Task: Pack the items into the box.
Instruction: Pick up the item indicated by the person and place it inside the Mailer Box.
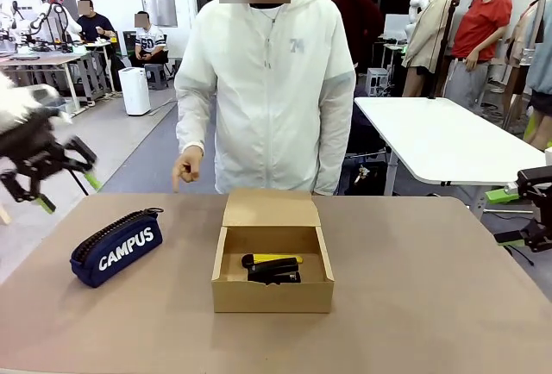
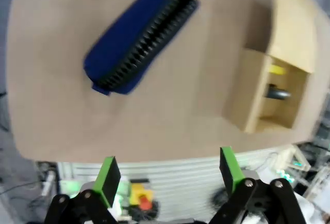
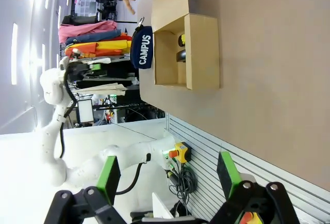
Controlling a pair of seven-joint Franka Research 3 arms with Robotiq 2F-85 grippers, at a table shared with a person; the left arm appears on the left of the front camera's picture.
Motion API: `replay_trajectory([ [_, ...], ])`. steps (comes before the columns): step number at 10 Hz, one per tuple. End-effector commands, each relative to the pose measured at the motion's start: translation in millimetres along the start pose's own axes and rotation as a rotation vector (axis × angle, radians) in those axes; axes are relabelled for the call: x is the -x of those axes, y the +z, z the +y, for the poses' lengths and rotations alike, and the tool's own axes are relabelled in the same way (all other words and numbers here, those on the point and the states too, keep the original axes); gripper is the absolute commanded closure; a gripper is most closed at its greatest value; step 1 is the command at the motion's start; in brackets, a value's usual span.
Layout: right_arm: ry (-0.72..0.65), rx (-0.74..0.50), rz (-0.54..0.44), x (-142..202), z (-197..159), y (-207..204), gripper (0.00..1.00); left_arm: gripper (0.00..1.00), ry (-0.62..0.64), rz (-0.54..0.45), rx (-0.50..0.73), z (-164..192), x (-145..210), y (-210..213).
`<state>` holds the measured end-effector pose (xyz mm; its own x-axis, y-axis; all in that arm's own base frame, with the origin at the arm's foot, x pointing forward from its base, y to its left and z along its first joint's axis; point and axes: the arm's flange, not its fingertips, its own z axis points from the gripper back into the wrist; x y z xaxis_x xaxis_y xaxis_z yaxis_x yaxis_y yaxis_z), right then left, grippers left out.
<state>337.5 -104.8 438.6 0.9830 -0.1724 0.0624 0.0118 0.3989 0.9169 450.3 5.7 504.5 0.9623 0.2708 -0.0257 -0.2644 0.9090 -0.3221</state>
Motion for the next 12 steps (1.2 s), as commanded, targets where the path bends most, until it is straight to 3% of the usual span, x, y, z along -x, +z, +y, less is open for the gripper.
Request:
replay_trajectory([
  [1,-0.003,0.003,0.01,-0.8,1.5,4.2,0.0,0.0,-0.119,-0.105,-0.375,-22.0,-16.5,-31.3],
  [2,-0.003,0.003,0.01,-0.8,1.5,4.2,0.0,0.0,-0.269,-0.087,-0.404,-32.0,-22.4,-50.0],
  [3,-0.003,0.003,0.01,-0.8,1.5,4.2,0.0,0.0,-0.283,-0.196,-0.4,-34.7,-26.9,-60.3],
  [4,-0.003,0.003,0.01,-0.8,1.5,4.2,0.0,0.0,-0.167,-0.045,-0.294,-37.2,-12.6,-48.1],
  [9,-0.003,0.003,0.01,-0.8,1.5,4.2,0.0,0.0,-0.186,-0.047,-0.313,-35.1,-15.8,-52.1],
  [10,-0.003,0.003,0.01,-0.8,1.5,4.2,0.0,0.0,-0.354,-0.076,-0.305,-35.2,-36.0,-59.8],
  [11,-0.003,0.003,0.01,-0.8,1.5,4.2,0.0,0.0,-0.649,-0.005,-0.246,-31.1,-48.6,-68.3],
  [12,-0.003,0.003,0.01,-0.8,1.5,4.2,0.0,0.0,-0.843,-0.002,-0.22,-24.1,-53.8,-73.6],
])
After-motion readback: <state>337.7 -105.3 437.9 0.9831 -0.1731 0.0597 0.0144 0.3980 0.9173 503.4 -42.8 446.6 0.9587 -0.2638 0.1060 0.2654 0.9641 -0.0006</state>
